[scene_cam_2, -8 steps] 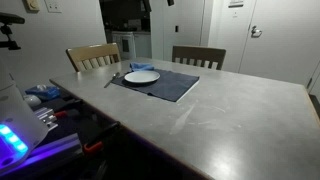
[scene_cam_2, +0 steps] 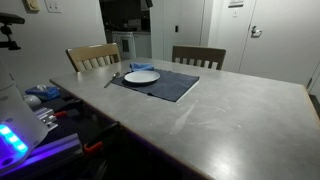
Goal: Use the blue towel to wipe the white plate
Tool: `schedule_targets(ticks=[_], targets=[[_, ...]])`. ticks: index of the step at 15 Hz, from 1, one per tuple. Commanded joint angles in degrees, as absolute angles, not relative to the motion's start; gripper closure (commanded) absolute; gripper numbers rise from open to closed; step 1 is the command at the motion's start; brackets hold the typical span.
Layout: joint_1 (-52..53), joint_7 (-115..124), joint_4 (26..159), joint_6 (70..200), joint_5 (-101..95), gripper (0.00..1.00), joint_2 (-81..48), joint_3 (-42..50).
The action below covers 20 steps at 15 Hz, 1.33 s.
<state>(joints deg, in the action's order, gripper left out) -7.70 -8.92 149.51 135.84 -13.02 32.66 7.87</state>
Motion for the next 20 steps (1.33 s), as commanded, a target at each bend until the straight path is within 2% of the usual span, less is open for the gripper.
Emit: schedule_targets(ticks=[1, 15, 16, 20], targets=[[-7.80, -9.08, 145.35, 136.74, -14.91, 0.00, 29.09, 5.85], [0.31, -15.16, 130.39, 144.84, -9.97, 0.00, 10.39, 4.54], [-1.08, -11.89, 133.81, 144.79, -12.03, 0.00, 14.17, 3.94], [-0.97, -11.83, 133.14, 144.74, -11.71, 0.00, 13.52, 3.78]])
